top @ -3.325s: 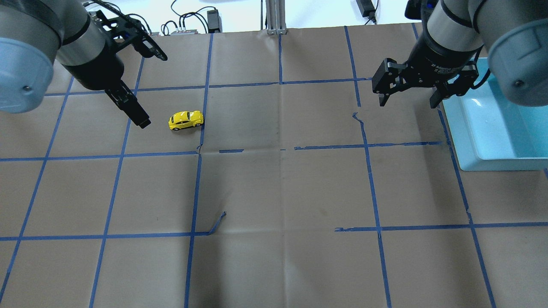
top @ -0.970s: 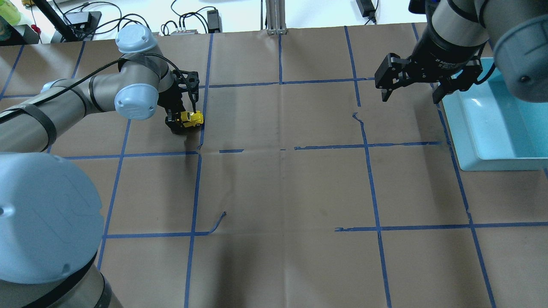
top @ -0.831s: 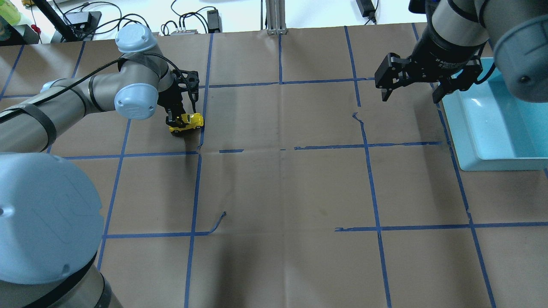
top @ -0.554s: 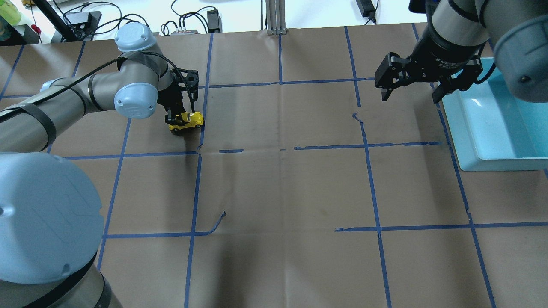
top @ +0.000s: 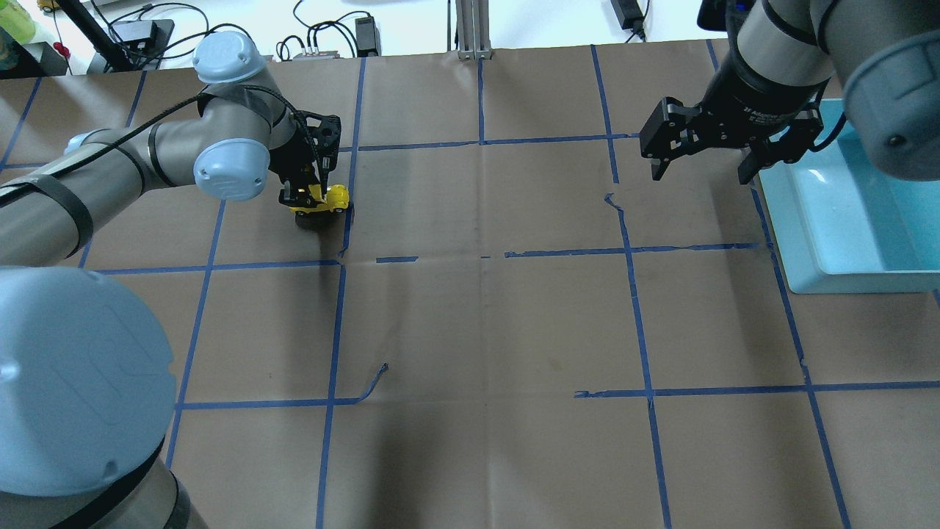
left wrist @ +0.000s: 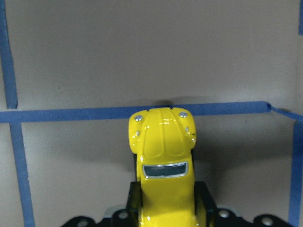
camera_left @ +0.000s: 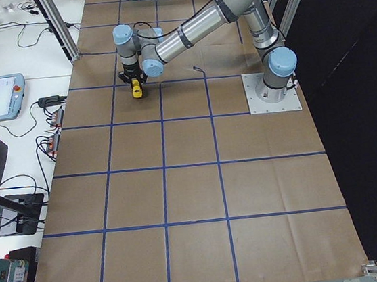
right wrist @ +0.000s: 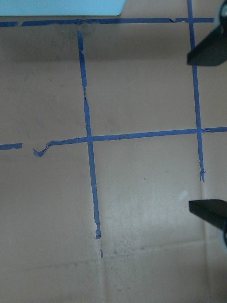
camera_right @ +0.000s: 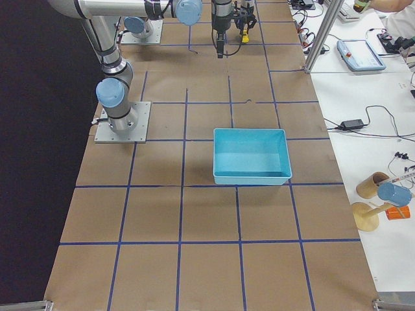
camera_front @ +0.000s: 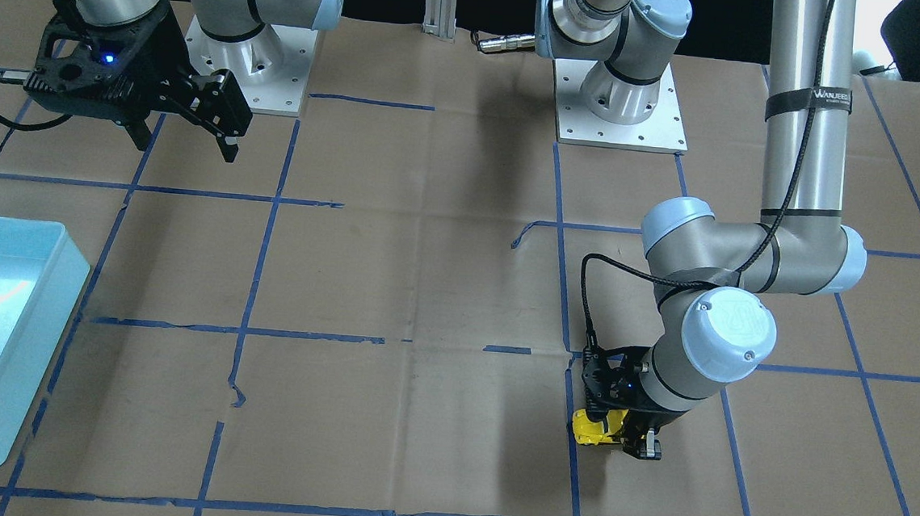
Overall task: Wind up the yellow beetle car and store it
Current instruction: 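Press the held car down against the table with the left gripper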
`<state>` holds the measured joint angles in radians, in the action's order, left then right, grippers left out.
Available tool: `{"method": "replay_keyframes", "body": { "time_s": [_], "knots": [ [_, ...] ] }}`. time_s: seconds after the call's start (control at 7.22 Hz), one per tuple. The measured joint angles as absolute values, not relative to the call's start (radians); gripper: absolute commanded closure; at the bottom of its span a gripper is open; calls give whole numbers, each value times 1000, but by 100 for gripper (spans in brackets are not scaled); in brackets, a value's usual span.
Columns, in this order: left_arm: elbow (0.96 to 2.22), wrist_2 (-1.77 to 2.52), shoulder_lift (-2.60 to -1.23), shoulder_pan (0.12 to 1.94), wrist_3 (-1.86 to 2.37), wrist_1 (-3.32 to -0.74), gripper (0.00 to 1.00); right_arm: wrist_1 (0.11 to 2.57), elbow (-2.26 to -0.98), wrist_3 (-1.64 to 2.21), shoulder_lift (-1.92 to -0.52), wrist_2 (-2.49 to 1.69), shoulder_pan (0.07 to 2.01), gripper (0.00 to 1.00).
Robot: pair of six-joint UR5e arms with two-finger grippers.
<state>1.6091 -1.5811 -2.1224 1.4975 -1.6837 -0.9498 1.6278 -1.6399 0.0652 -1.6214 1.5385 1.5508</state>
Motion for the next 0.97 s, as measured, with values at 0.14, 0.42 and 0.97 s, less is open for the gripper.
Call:
{"method": "replay_keyframes", "body": {
  "time_s": [0.14,0.42,0.97],
  "knots": [
    [1609,-1580,-2124,1498,-1689,-950,100,1626,-1640,64,-1621,1541,1551,0],
    [1607,-1580,-2131,1499,-1687,-950,100,1626,-1640,61,-1620,1542,1552,0],
    [1603,-1581,-2136,1493,-1685,-950,100,1625,-1641,49,-1616,1536,1551,0]
  ]
}}
